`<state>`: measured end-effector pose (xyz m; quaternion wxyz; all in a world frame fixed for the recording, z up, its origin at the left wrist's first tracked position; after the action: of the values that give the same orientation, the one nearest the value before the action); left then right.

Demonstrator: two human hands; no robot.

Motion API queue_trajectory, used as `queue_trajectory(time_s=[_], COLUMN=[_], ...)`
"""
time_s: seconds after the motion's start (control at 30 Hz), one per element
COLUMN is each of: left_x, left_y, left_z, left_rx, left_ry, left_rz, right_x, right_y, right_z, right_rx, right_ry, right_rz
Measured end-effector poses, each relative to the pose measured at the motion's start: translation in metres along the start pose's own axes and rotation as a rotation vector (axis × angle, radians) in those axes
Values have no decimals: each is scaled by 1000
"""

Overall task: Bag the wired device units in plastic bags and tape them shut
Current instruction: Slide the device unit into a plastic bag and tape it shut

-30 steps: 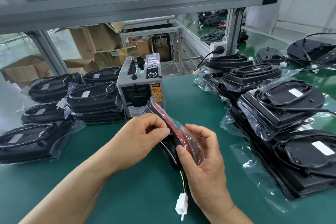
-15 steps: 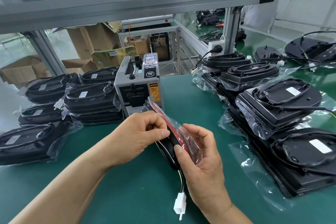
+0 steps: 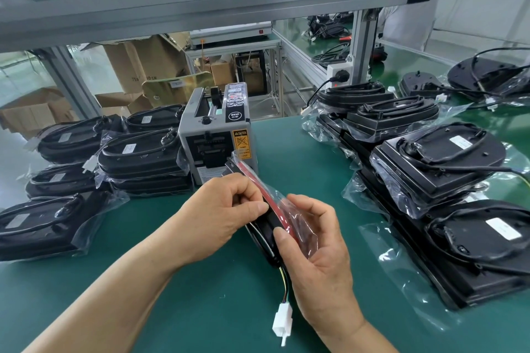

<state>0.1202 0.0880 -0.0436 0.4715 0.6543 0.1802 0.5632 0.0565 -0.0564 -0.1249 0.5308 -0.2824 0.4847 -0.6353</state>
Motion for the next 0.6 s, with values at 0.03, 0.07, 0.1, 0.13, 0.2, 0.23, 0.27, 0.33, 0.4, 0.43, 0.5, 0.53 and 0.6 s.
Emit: queue_trajectory(time_s=[0.03,0.07,0.1,0.13,0.2,0.23,0.27,0.33,0.4,0.43,0.5,0.53,0.6], left_x=[0,0,0,-1,-2,-2,-2,-1,0,-1,-6,-9,-15], left_y=[0,0,0,-1,-2,-3,-4,-6,-11,-14,-19,-20,-21], left_z=[0,0,1,1,1,1,1,1,1,0,0,0,0], left_rx=[2,3,2,1,5,13,27,79,161,208,271,281,286], left_ry=[3,6,10,15,31,43,59,117,207,248,310,338,397], left_rz=[1,4,10,17,20,22,29,38,-12,-74,-235,-296,-346], right_x=[0,0,0,0,0,0,0,0,0,0,-1,-1,-1], right_y=[0,0,-1,-1,-2,-3,-3,-4,-4,-4,-4,-4,-3], right_z=[0,0,0,-1,-1,-1,-1,-1,-1,-1,-1,-1,-1], right_rx=[0,1,3,5,11,13,15,19,21,20,17,17,18], right_ry=[-1,-2,-4,-7,-13,-15,-16,-17,-18,-20,-21,-20,-19], right_rz=[1,1,0,-1,-8,-12,-14,-12,-3,1,5,6,7])
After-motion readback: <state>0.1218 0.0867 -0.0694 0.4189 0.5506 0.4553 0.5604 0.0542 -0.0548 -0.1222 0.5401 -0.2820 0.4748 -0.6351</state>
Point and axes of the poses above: each hand's wrist, its own z-axis towards the middle knuckle, its own x-axis out of the back of the hand, y = z × x, the point moved 3 cm from there along z, towards the middle knuckle, and after that the axes turned 1 degree about y, right-handed, at the moved point
